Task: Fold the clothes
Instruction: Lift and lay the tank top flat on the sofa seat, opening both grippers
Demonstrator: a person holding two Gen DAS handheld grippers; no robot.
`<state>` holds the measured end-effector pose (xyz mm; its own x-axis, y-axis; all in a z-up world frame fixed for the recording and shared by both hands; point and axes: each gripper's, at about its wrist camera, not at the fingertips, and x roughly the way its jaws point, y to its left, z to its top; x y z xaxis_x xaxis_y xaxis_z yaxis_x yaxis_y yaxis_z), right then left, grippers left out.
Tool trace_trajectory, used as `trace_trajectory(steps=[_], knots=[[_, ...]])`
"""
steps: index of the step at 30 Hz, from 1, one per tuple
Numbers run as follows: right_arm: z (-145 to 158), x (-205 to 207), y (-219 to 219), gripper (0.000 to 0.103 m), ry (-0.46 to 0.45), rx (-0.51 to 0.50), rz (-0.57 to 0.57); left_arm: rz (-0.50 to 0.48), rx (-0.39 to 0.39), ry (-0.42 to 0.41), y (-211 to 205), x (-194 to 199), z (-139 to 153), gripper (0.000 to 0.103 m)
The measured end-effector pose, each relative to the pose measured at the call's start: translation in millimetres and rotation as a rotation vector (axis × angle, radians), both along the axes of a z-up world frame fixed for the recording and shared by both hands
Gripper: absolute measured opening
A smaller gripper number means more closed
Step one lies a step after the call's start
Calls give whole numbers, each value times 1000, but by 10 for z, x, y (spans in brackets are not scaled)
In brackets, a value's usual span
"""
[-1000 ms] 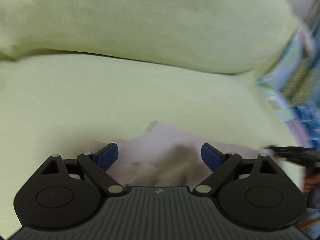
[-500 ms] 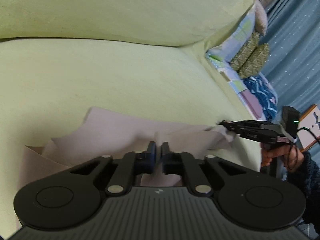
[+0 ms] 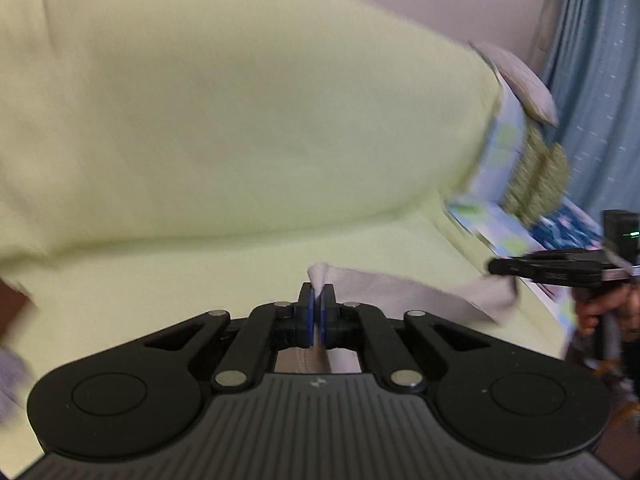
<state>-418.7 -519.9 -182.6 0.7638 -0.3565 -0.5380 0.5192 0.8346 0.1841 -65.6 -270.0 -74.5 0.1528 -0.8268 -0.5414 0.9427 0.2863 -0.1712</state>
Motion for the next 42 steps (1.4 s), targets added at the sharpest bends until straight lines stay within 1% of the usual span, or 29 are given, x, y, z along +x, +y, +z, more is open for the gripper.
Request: trace_trajectory(steps=[3, 4, 6, 7, 9, 10, 11, 12, 15, 17, 19, 21, 22, 23, 24, 25, 26, 27, 28, 29, 30, 31, 32, 33, 35, 36, 38, 40, 42], knots=[[461, 475, -73, 3, -28, -9, 1, 97, -22, -120, -98, 304, 427, 0], [597, 618, -111, 3, -43, -8, -9, 118, -28, -140, -128, 369, 506, 0], [961, 975, -211, 3, -92, -9, -40, 197, -71, -225, -152, 633, 866, 0], [1081, 1057, -234, 3, -118, -17, -49, 219, -85, -245, -156, 699, 959, 0], [1443, 1198, -270, 3, -221, -41, -85, 285, -165, -300, -58, 870, 1337, 0], [1651, 1228, -273, 3, -289, -58, -101, 295, -188, -309, -24, 888, 1421, 0], [1867, 1211, -251, 3, -358, -82, -114, 303, -238, -322, 69, 898, 1585, 0], [1996, 1180, -224, 3, -396, -98, -125, 306, -276, -334, 153, 878, 1708, 0], [2279, 938, -45, 3, -493, -146, -119, 284, -353, -344, 432, 716, 1779, 0], [2261, 774, 76, 3, -508, -169, -110, 260, -374, -338, 644, 543, 1589, 0], [2052, 505, 277, 3, -501, -189, -101, 239, -366, -326, 838, 326, 1222, 0], [1739, 304, 429, 3, -469, -187, -96, 221, -331, -295, 1054, 117, 714, 0], [1472, 175, 530, 3, -438, -173, -92, 212, -312, -278, 1162, 13, 456, 0], [1097, 15, 657, 3, -394, -142, -88, 206, -284, -259, 1262, -84, 176, 0], [873, -72, 720, 3, -367, -117, -90, 201, -253, -238, 1360, -178, -109, 0], [612, -168, 786, 3, -337, -86, -92, 191, -211, -217, 1452, -283, -429, 0], [248, -287, 874, 3, -293, -49, -102, 172, -172, -182, 1519, -355, -705, 0], [-13, -357, 929, 3, -260, -27, -119, 154, -118, -136, 1576, -425, -1016, 0], [-383, -452, 1018, 3, -202, 6, -136, 141, -52, -109, 1608, -518, -1333, 0], [-833, -558, 1125, 3, -129, 56, -154, 128, 0, -102, 1635, -603, -1583, 0], [-1101, -611, 1166, 3, -91, 99, -168, 117, 62, -98, 1667, -698, -1856, 0], [-1341, -651, 1193, 3, -59, 145, -181, 115, 96, -99, 1671, -745, -1995, 0], [-1629, -705, 1235, 3, -20, 196, -197, 113, 150, -82, 1717, -828, -2234, 0], [-1811, -736, 1268, 3, 7, 221, -206, 120, 174, -64, 1756, -886, -2362, 0], [-2068, -805, 1332, 3, 38, 231, -219, 136, 189, -66, 1835, -959, -2466, 0], [-2121, -823, 1361, 3, 43, 228, -221, 138, 194, -68, 1880, -966, -2476, 0], [-2029, -780, 1383, 8, 69, 216, -207, 145, 212, -78, 2004, -972, -2465, 0], [-1918, -751, 1350, 43, 118, 212, -211, 166, 238, -119, 2091, -1055, -2435, 0], [-1728, -776, 1385, 53, 124, 154, -247, 184, 243, -146, 2126, -1326, -2392, 0]])
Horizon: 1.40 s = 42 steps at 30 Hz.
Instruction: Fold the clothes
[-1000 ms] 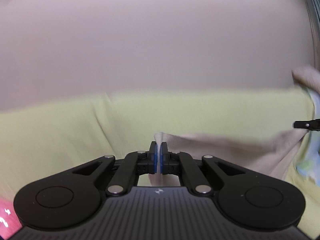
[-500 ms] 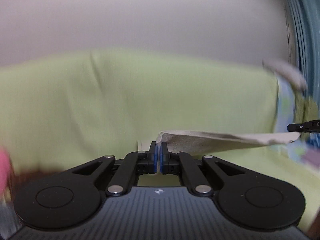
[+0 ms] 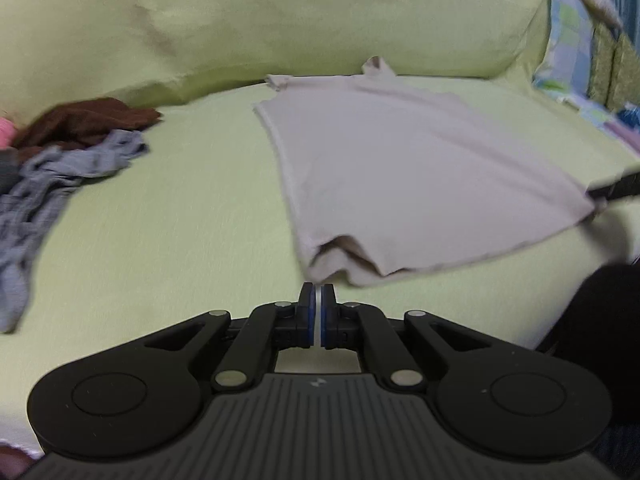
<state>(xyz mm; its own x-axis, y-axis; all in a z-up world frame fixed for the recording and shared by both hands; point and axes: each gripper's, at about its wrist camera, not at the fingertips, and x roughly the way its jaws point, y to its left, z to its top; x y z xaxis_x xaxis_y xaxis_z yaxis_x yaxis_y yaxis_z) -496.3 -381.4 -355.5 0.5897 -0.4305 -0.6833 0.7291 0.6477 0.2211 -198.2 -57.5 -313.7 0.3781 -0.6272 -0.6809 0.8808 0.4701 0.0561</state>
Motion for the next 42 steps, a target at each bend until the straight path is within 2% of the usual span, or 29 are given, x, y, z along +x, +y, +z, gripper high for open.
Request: trace_trajectory(steps=[3, 6, 9, 13, 16, 19, 21, 23, 25, 26, 29, 30, 32, 34, 35, 36, 37, 38, 40, 42], knots=[[219, -157, 119, 54, -65, -49, -26, 36, -21, -14, 96, -175, 225, 0], [294, -156, 121, 54, -117, -20, -32, 45, -49, -21, -103, -153, 379, 9], [152, -108, 124, 54, -119, 9, -42, 47, -56, -10, -437, -29, 435, 23], [-119, 12, 107, 54, -121, 72, -61, 35, -53, 38, -772, 195, 283, 37], [-279, 20, 84, 54, -108, 86, -77, 20, 78, 82, -996, 316, -19, 38], [-307, -11, 26, 50, -94, 116, -86, -16, 144, 72, -816, 259, -192, 40], [-260, -89, -7, 50, -57, 107, -103, -8, 209, 66, -633, 205, -203, 40], [-232, -193, -56, 50, -55, 125, -116, 26, 237, 52, -469, 174, -145, 38], [-206, -262, -99, 50, -87, 166, -114, 38, 198, 63, -403, 171, -6, 39], [-184, -264, -107, 50, -99, 179, -112, 54, 152, 80, -419, 192, 115, 43], [-131, -163, -96, 50, -119, 184, -96, 71, 65, 145, -643, 299, 301, 52], [-127, -124, -86, 50, -118, 185, -93, 82, 60, 175, -752, 347, 310, 52], [-143, -51, -74, 50, -126, 205, -98, 105, 67, 254, -926, 461, 256, 52], [-171, -44, -71, 50, -144, 226, -117, 146, 101, 330, -995, 555, 123, 51], [-187, -58, -71, 50, -146, 233, -127, 175, 139, 392, -1006, 614, -8, 49], [-201, -77, -75, 50, -150, 237, -134, 182, 147, 408, -1003, 639, -72, 49], [-223, -109, -85, 50, -158, 246, -144, 180, 135, 398, -972, 619, -99, 41], [-254, -154, -104, 50, -173, 264, -160, 177, 136, 385, -961, 586, -90, 24], [-301, -222, -147, 50, -214, 309, -183, 172, 142, 369, -961, 537, -73, 4], [-342, -286, -190, 50, -254, 355, -205, 172, 144, 369, -981, 516, -75, 2]])
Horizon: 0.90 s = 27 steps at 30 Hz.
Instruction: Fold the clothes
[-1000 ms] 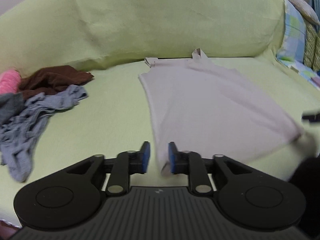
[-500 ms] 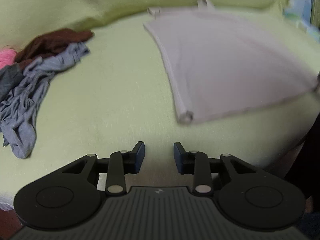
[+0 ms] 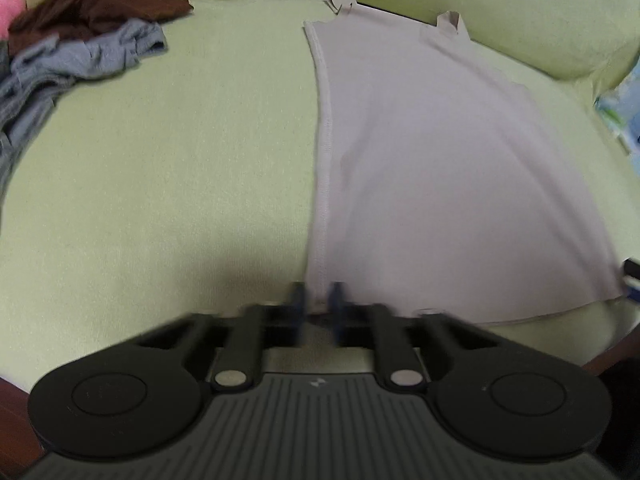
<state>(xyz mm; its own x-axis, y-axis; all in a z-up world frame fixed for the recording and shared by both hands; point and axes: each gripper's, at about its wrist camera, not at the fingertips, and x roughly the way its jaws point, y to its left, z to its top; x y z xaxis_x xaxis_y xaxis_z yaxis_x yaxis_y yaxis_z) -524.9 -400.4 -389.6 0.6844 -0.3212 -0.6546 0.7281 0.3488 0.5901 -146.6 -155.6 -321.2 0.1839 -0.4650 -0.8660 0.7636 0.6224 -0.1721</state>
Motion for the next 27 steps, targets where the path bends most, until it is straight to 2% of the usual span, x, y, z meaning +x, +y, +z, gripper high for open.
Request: trace_trajectory(steps=[2, 4, 6, 8, 9, 11, 16, 20, 23, 27], knots=[[-18, -17, -20, 47, -16, 24, -5, -3, 6, -15, -21, -41, 3, 1], [-33, -7, -25, 36, -19, 44, 0, -7, 16, -40, -44, -85, -3, 1], [-63, 20, 8, 33, -19, 58, 4, -12, 21, -58, -41, -136, -23, 1], [-92, 37, 44, 7, -24, 63, 4, -19, 28, -72, -7, -170, -30, 0], [-108, 42, 57, 4, -30, 66, 6, -26, 36, -84, -5, -187, -48, 0], [-115, 52, 86, 4, -38, 60, 13, -44, 53, -109, -7, -244, -29, 0], [170, -10, 104, 3, -31, -32, 19, -79, 75, -128, 19, -445, 30, 0], [305, -90, 103, 3, 8, -55, 27, -87, 82, -130, 112, -609, 104, 0], [267, -119, 105, 3, 40, -48, 26, -77, 110, -129, 132, -604, 48, 0], [8, -59, 140, 6, 104, 7, 48, -79, 165, -153, 114, -622, -21, 0]])
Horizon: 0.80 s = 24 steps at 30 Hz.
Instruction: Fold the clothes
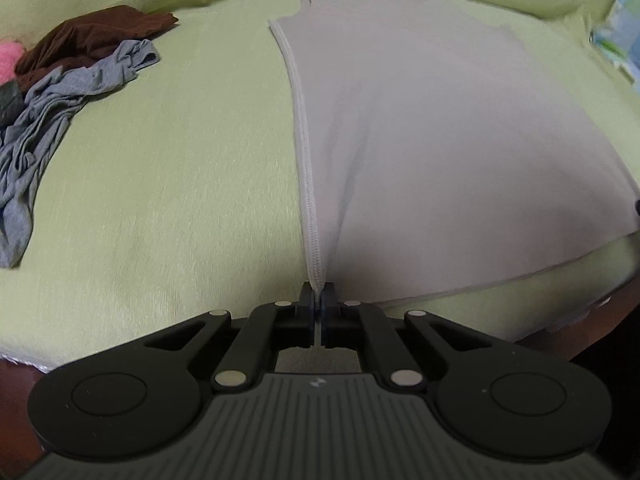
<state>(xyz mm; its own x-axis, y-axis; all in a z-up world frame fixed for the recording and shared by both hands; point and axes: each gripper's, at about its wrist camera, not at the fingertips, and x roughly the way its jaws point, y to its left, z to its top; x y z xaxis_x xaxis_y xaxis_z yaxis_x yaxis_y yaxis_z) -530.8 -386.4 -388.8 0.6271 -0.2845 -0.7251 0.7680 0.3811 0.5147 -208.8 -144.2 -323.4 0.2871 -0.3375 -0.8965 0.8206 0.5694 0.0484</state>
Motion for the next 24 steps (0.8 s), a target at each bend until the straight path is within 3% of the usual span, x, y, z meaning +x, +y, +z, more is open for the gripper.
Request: trace_trajectory(steps=[2, 4, 6, 9, 11, 13, 15, 18, 21, 22, 24], knots=[[-27, 4, 17, 10, 22, 2, 12, -2, 58, -33, 43, -25, -4, 0], [37, -10, 23, 40, 52, -22, 13, 14, 100, -65, 150, -21, 23, 0], [233, -25, 48, 50, 120, -122, 2, 42, 112, -76, 292, 16, 99, 1], [460, -31, 73, 48, 111, -231, 13, 68, 50, -112, 329, 82, 289, 1], [574, 67, 70, 36, 48, -281, 82, 47, -53, -129, 107, 97, 448, 1], [536, 266, 74, 16, -4, -266, 169, 18, -117, -114, -122, 65, 478, 5], [400, 482, 115, 14, -20, -240, 246, -16, -117, -93, -407, 50, 340, 10], [204, 637, 155, 12, 20, -213, 291, -10, -32, -108, -517, 65, 26, 12], [111, 646, 145, 7, 46, -211, 306, 15, -44, -126, -235, 100, -98, 22], [123, 639, 133, 7, 53, -217, 314, 29, -36, -127, -146, 120, -95, 32], [228, 670, 101, 14, 55, -242, 335, 60, -10, -129, 7, 175, -78, 30]])
